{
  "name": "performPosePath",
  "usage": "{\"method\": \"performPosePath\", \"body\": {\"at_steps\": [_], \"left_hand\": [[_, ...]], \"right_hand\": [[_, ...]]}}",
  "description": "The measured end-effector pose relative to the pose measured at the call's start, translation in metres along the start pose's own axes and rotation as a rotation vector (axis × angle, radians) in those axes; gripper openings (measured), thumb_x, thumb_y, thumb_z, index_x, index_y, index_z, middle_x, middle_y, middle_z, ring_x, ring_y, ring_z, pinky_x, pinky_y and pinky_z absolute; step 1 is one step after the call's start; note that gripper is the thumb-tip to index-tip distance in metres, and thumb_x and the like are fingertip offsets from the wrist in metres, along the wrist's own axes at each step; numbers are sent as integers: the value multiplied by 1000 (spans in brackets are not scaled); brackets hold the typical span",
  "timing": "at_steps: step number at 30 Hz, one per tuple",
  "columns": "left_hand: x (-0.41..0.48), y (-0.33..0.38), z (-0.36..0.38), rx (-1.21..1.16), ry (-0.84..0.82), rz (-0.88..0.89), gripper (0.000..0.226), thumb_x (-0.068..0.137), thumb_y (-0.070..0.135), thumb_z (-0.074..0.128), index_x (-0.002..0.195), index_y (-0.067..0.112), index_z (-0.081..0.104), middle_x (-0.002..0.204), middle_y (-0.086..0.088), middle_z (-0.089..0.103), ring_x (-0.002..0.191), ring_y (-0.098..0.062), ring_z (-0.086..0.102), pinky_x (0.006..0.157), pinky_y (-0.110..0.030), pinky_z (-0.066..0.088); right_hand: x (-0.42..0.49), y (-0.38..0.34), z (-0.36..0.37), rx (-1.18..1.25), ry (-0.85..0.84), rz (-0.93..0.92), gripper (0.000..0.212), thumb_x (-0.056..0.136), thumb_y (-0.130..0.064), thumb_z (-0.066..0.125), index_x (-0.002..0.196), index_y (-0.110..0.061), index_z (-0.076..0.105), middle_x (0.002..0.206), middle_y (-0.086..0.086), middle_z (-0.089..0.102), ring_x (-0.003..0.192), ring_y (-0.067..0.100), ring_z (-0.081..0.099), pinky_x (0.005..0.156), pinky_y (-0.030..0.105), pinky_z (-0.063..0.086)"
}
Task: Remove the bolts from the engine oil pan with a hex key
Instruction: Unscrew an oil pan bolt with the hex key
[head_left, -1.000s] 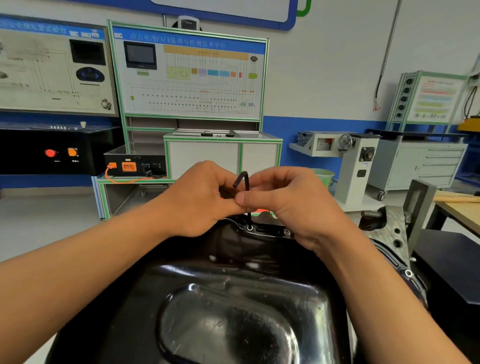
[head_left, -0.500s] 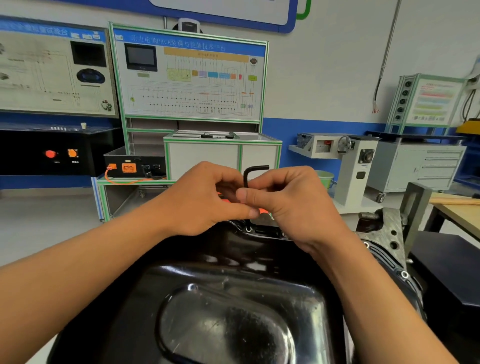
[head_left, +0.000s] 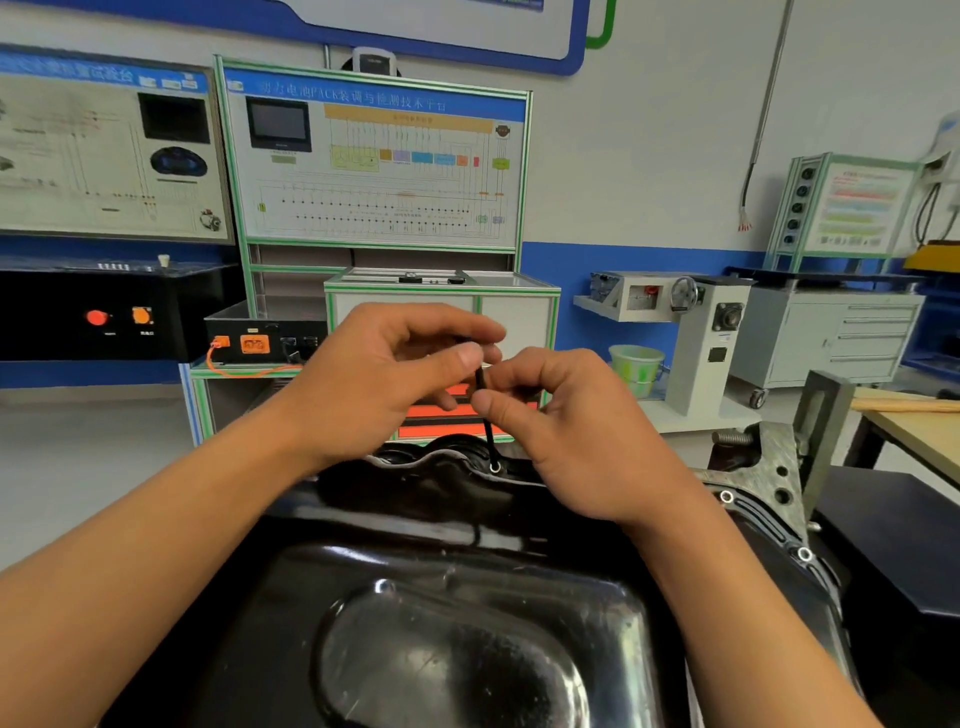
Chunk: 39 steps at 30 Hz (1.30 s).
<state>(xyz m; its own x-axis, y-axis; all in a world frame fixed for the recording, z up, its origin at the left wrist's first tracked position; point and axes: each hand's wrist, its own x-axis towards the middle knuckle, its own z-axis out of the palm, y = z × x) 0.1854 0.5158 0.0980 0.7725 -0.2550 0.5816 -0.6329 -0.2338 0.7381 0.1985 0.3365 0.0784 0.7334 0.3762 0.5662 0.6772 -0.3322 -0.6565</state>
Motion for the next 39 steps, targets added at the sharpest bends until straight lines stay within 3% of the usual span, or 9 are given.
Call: {"method": "performPosePath", "body": {"at_steps": [6,11,14,19,24,29,33,36,39], "left_hand": [[-6,-2,1,313,225,133,22,78,28,82,67,12,71,59,-5,64,49,-2,51,49,-15,39],[-6,2,18,381,186,217,40,82,18,63,49,0,48,44,-4,40,43,-8,33,47,-19,28],[-7,4,12,243,90,223,47,86,31,61,52,-2,55,48,-9,48,46,-21,42,48,-30,34],[-9,7,6,137,13,210,33,74,36,72,74,4,63,64,-4,59,53,-40,48,48,-44,40],[-6,8,10,149,52,157,30,65,33,87,76,13,68,55,-7,52,50,-15,42,49,-27,36],[8,7,13,197,191,12,43,84,19,77,56,0,50,48,-16,38,44,-13,31,43,-22,26],[7,7,2,-226,18,-374,15,95,10,54,86,10,67,51,-8,50,35,-15,43,33,-18,31],[2,8,-7,-441,-123,-373,21,87,4,54,103,5,66,63,-13,61,47,-20,59,36,-21,44],[-1,9,-4,-394,-285,-309,21,87,6,62,106,9,70,76,-16,68,62,-22,66,46,-22,52]], "right_hand": [[0,2,3,-112,-6,-25,17,92,-23,70,78,-30,63,82,-3,61,74,9,54,69,17,43],[0,1,3,-7,26,-12,17,85,-23,79,75,-9,75,75,19,68,62,26,54,62,39,47],[1,1,1,43,-8,27,15,84,-21,81,82,-7,79,69,23,66,56,17,43,55,32,39],[1,4,-1,46,61,58,10,76,-20,86,74,-16,77,54,-10,65,46,2,53,51,15,42],[1,3,-3,6,10,16,23,80,-16,82,61,-25,72,45,-13,54,43,1,42,48,12,34],[0,1,1,-20,-108,23,5,82,-15,82,87,-12,80,69,-10,71,55,-5,58,58,5,41],[0,4,1,-17,-73,57,4,84,-11,79,88,-13,78,73,-3,73,59,0,62,59,12,46],[0,5,1,-40,-45,57,6,87,-11,76,89,-16,79,74,0,75,67,12,68,65,25,54],[-1,3,0,-76,-51,10,31,89,-9,69,63,-24,69,55,-5,63,51,7,49,53,21,42]]}}
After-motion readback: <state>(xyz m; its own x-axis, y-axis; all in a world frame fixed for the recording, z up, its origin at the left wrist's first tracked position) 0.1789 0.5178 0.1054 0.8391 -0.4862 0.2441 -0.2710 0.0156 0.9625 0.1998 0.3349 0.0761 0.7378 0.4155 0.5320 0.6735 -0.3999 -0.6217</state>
